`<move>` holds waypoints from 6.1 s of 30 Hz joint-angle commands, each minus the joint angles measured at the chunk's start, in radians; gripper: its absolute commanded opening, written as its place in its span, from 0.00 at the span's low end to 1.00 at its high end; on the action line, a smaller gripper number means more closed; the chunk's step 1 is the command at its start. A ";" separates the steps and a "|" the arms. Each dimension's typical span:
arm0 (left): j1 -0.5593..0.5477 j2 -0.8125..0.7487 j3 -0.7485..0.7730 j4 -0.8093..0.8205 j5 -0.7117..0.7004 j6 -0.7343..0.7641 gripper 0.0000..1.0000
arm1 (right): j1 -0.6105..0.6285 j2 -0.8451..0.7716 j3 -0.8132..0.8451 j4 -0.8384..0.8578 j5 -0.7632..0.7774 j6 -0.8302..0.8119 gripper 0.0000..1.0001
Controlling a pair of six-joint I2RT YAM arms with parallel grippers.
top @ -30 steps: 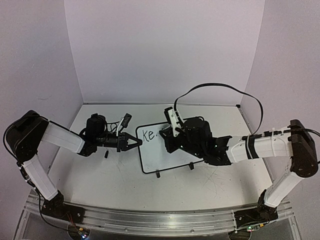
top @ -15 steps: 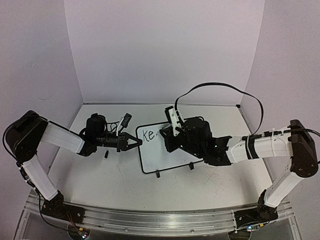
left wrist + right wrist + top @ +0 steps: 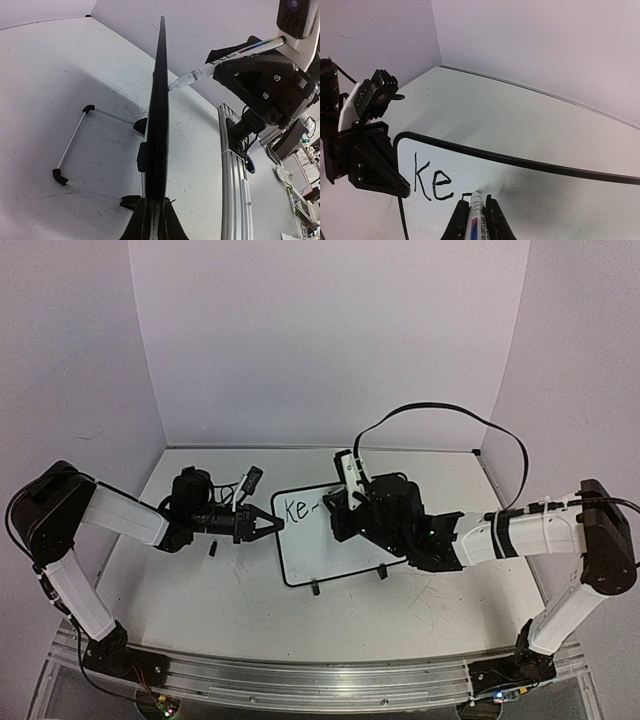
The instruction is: Write a sentence on the whiteboard
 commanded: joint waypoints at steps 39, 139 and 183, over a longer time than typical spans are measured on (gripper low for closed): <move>0.001 -0.038 0.008 0.001 0.026 0.014 0.00 | -0.012 0.015 0.011 0.030 -0.038 0.035 0.00; 0.001 -0.031 0.009 -0.012 0.027 0.022 0.00 | -0.032 -0.015 0.011 0.065 -0.009 -0.012 0.00; 0.001 -0.030 0.014 -0.017 0.028 0.019 0.00 | -0.014 -0.026 -0.121 -0.002 -0.042 0.109 0.00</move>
